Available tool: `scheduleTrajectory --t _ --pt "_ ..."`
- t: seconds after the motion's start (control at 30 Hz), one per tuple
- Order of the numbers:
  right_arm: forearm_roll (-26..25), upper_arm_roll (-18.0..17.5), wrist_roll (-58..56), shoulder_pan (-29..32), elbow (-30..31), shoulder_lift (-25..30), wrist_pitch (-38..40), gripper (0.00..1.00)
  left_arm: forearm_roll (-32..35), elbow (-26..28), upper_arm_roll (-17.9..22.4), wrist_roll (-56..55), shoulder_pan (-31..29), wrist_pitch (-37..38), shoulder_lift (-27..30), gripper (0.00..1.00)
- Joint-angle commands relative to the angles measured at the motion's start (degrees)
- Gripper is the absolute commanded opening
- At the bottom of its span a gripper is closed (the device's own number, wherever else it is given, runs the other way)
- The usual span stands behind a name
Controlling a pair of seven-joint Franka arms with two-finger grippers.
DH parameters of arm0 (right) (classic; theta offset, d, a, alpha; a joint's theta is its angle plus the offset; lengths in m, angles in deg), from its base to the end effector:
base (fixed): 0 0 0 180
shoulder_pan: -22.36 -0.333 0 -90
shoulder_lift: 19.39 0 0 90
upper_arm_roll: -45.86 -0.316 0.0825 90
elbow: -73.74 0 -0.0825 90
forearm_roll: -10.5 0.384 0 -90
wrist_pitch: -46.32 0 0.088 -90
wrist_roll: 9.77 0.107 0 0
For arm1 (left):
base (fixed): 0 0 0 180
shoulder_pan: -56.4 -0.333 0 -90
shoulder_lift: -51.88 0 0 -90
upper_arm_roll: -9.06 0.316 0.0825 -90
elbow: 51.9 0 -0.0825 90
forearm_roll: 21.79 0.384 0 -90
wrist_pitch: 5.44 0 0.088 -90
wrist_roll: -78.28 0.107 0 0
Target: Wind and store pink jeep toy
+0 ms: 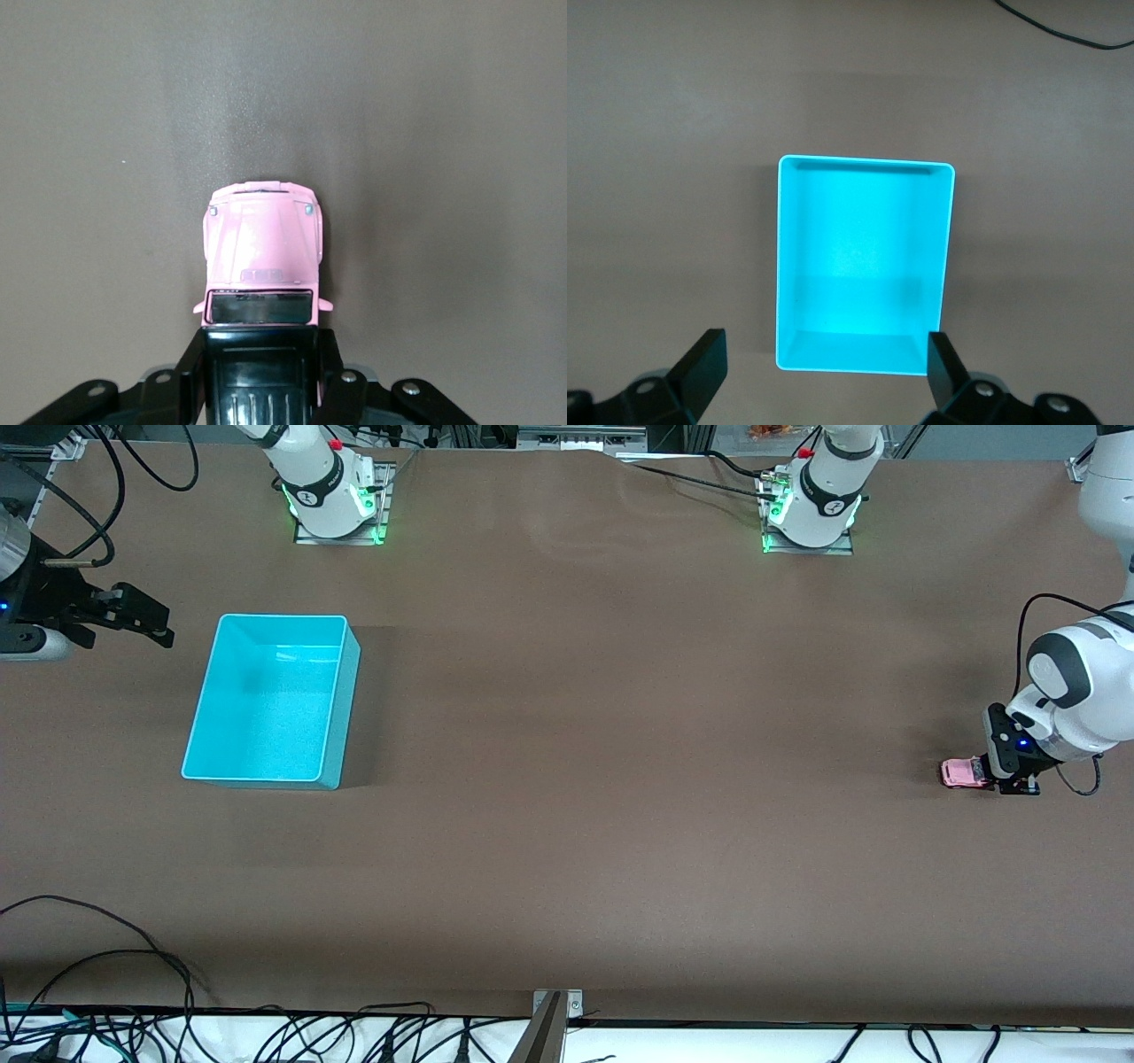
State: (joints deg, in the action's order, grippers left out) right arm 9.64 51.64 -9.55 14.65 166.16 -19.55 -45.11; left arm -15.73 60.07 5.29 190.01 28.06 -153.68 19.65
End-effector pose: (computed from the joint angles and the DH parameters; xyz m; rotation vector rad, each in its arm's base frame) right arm 0.5563 0.0172 0.6052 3.1254 0.0475 -0.0309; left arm 0.5689 0.2595 0.1933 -2.1379 2.1963 -0.0071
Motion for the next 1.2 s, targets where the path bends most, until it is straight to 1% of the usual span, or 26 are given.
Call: scheduleTrajectory --t 0.0,0.2,0.23,0.27,0.3,0.33,0.37,0.4,0.43,0.53,0.63,0.77,0.9,1.03,1.17 --pt "-0.37 0.02 -0.48 -0.02 -0.04 0.52 0.64 1.0 0.53 -1.84 -0.18 0.5 -1.19 -0.82 -3.8 0.06" --pt "-0.37 0.02 -0.48 -0.11 -0.04 0.52 0.64 1.0 0.53 -1.84 -0.27 0.59 -1.19 -0.82 -3.8 0.07" --pt "-0.37 0.02 -0.48 -0.11 -0.04 0.52 0.64 1.0 0.53 -1.84 -0.27 0.59 -1.19 -0.82 -3.8 0.09" --pt "-0.37 0.02 -0.48 -0.11 -0.04 0.52 0.64 1.0 0.53 -1.84 -0.27 0.59 -1.19 -0.82 -3.8 0.14" --pt "-0.37 0.02 -0.48 -0.02 -0.04 0.52 0.64 1.0 0.53 -1.93 -0.27 0.5 -1.19 -0.82 -3.72 0.26" --pt "-0.37 0.02 -0.48 -0.11 -0.04 0.52 0.64 1.0 0.53 -1.93 -0.36 0.5 -1.19 -0.82 -3.63 0.4" --pt "-0.37 0.02 -0.48 -0.11 -0.04 0.52 0.64 1.0 0.53 -1.93 -0.44 0.5 -1.1 -0.74 -3.54 0.6" --pt "-0.37 0.02 -0.48 -0.11 -0.04 0.52 0.64 1.0 0.53 -2.02 -0.53 0.59 -1.19 -0.39 -3.28 0.97" --pt "-0.29 0.02 -0.48 -0.02 -0.04 0.52 0.64 1.0 0.53 -2.11 -0.71 0.5 -1.1 0.4 -3.02 1.0" --pt "-0.37 0.02 -0.48 -0.11 -0.04 0.52 0.64 1.0 0.44 -2.46 -1.06 -0.2 -0.58 4.09 -1.17 1.0" --pt "-0.37 0.02 -0.48 -0.11 -0.04 0.52 0.64 1.0 0.53 -2.98 -1.85 -2.56 -0.31 8.83 1.81 1.0" --pt "-0.37 0.02 -0.48 -0.11 -0.04 0.52 0.64 1.0 0.61 -5.09 -2.82 -4.59 -0.05 16.12 3.84 1.0" --pt "-0.37 0.02 -0.48 -0.11 -0.04 0.52 0.64 1.0 0.7 -9.04 -3.08 -5.56 0.56 23.06 4.28 1.0" --pt "-0.37 0.02 -0.48 -0.11 -0.04 0.52 0.64 1.0 0.53 -13.08 -3.08 -6.35 1.53 28.34 4.28 1.0" --pt "-0.37 0.02 -0.48 -0.11 -0.04 0.52 0.64 1.0 0.35 -16.86 -3.08 -10.56 2.06 34.84 4.98 1.0"
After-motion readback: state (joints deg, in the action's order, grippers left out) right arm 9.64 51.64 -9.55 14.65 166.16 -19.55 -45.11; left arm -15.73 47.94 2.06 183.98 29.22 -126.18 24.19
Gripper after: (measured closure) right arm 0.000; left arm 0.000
